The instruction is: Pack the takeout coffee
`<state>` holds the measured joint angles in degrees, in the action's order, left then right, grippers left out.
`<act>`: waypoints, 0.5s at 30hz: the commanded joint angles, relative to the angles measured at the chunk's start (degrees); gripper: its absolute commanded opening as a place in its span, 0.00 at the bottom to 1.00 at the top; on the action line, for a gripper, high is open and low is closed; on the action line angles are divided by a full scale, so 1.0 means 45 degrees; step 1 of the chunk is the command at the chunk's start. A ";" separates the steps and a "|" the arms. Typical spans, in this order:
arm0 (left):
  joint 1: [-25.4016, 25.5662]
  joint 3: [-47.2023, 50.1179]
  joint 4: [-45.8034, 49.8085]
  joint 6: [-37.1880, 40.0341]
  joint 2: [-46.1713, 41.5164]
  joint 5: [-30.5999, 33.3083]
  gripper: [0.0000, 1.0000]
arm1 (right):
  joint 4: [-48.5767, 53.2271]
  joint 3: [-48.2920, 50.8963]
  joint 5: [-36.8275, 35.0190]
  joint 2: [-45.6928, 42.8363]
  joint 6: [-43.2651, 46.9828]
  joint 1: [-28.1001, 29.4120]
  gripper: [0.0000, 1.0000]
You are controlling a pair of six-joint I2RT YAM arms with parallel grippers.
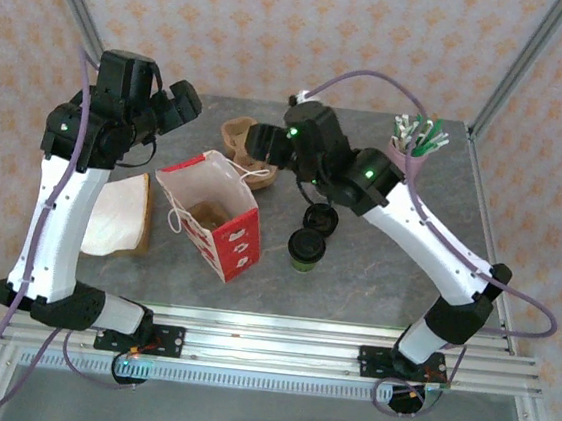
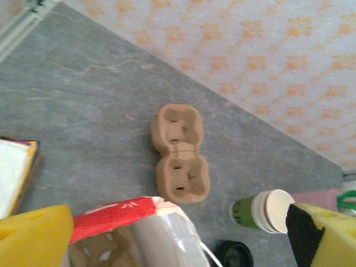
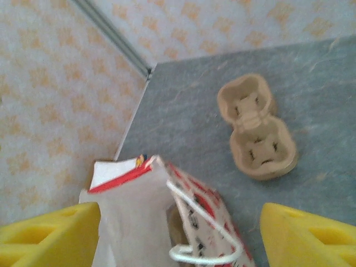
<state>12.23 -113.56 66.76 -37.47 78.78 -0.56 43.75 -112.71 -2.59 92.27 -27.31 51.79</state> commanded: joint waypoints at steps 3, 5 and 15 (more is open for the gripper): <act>0.0194 0.0466 -0.1719 0.0202 -0.0352 -0.0852 0.99 | 0.0862 -0.0472 0.0087 -0.0629 0.0868 -0.1486 0.75; 0.0771 -0.0186 -0.0405 0.0129 0.0103 0.0148 0.99 | 0.1254 -0.0484 0.0149 -0.0622 0.1238 -0.1717 0.75; 0.1404 0.2218 0.0855 -0.3309 -0.1853 0.3151 0.96 | 0.4114 -0.3589 0.1561 0.2145 0.4378 -0.0154 0.75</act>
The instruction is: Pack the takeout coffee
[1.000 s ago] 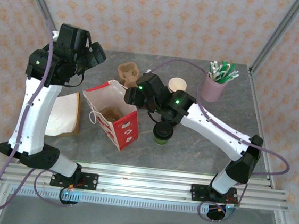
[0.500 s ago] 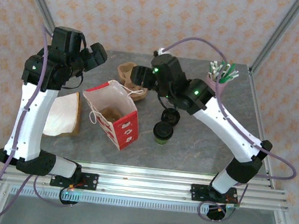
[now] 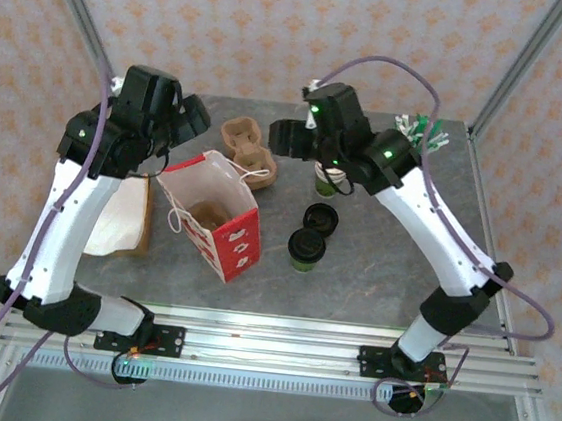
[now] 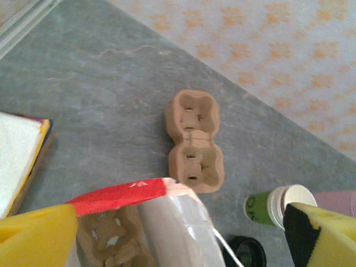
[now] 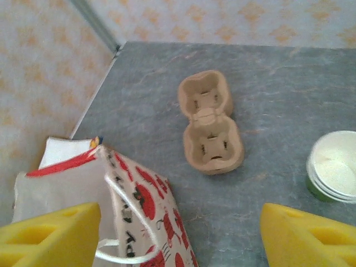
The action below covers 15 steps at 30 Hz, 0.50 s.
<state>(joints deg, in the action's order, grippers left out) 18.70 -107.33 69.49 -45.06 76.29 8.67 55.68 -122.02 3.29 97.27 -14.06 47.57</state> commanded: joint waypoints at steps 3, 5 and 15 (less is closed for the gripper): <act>-0.0034 0.1769 0.0343 -0.2441 -0.2193 0.1098 0.94 | 0.1908 -0.2557 0.0221 0.1980 0.1456 0.1377 0.75; -0.0034 0.2112 0.0749 -0.2767 -0.2496 0.0905 0.94 | 0.2118 -0.2942 -0.0012 0.2260 0.1110 0.1554 0.75; -0.0032 0.4638 0.0905 -0.3989 -0.4291 -0.0478 0.89 | 0.1865 -0.3046 -0.0540 0.2946 0.1113 0.2039 0.74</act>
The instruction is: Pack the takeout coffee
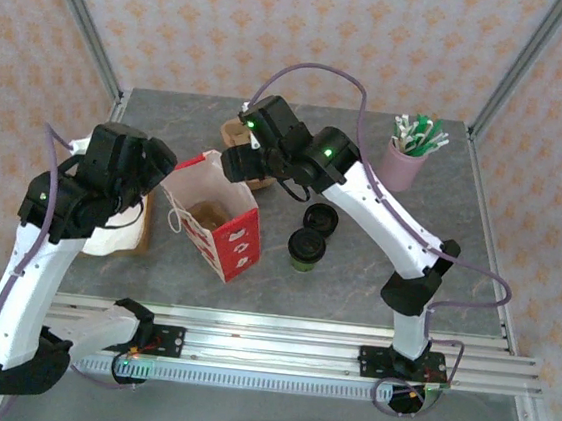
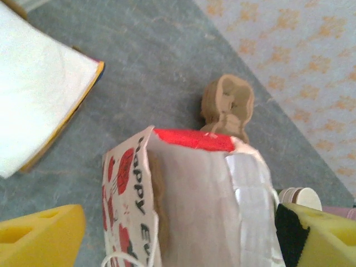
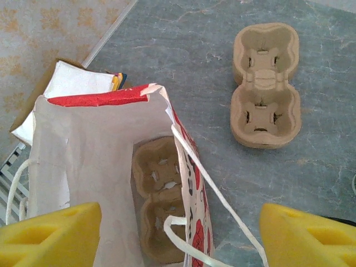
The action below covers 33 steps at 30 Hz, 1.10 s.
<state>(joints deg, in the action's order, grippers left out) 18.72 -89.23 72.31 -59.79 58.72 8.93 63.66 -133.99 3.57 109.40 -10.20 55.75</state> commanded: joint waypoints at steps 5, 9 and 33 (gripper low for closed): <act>-0.0039 0.1849 -0.0296 -0.1102 -0.1121 -0.1132 0.85 | 0.0053 -0.0688 -0.1301 0.1029 0.0502 0.0483 0.69; -0.0039 0.2290 -0.0678 -0.1032 -0.1179 -0.1411 0.84 | 0.0043 -0.0867 -0.1592 0.1527 0.0605 0.0490 0.64; -0.0039 0.0512 -0.0280 0.0720 -0.0338 0.0262 0.85 | 0.0167 -0.0767 -0.1317 0.2409 -0.1242 0.0484 0.16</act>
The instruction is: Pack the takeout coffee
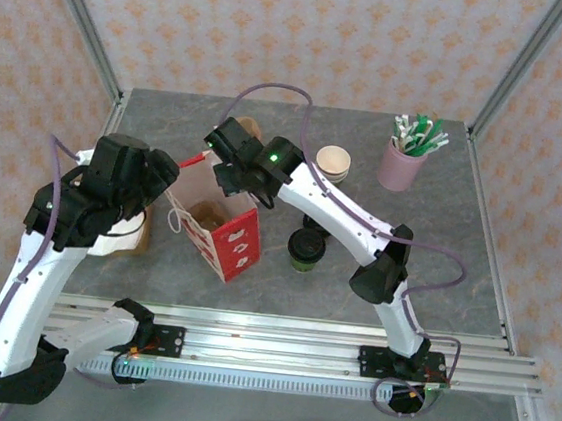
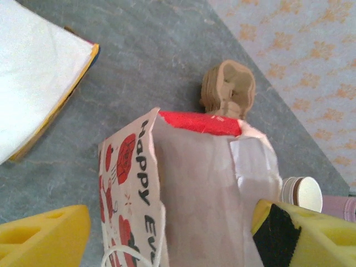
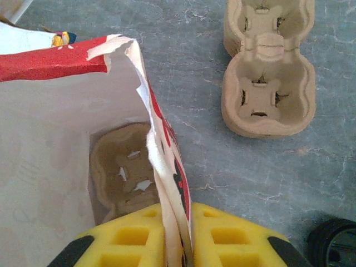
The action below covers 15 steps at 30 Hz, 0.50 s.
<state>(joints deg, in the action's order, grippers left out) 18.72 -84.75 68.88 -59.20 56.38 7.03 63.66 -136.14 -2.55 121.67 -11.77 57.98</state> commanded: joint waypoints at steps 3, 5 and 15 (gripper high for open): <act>-0.0039 -0.0705 0.0451 0.0723 0.0301 0.0769 0.86 | -0.0210 0.0043 0.0495 -0.0489 -0.1486 0.0026 0.10; -0.0039 -0.0846 0.0444 0.0792 0.0329 0.0838 0.86 | -0.0317 0.0155 0.0583 -0.0479 -0.1863 0.0050 0.09; -0.0040 -0.1245 0.0708 0.0904 0.0342 0.1059 0.87 | -0.0674 0.0037 0.0453 -0.0323 -0.3314 0.0252 0.04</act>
<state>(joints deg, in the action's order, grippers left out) 18.72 -89.21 70.13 -56.42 58.26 9.67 61.65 -136.07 0.64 121.67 -23.46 58.22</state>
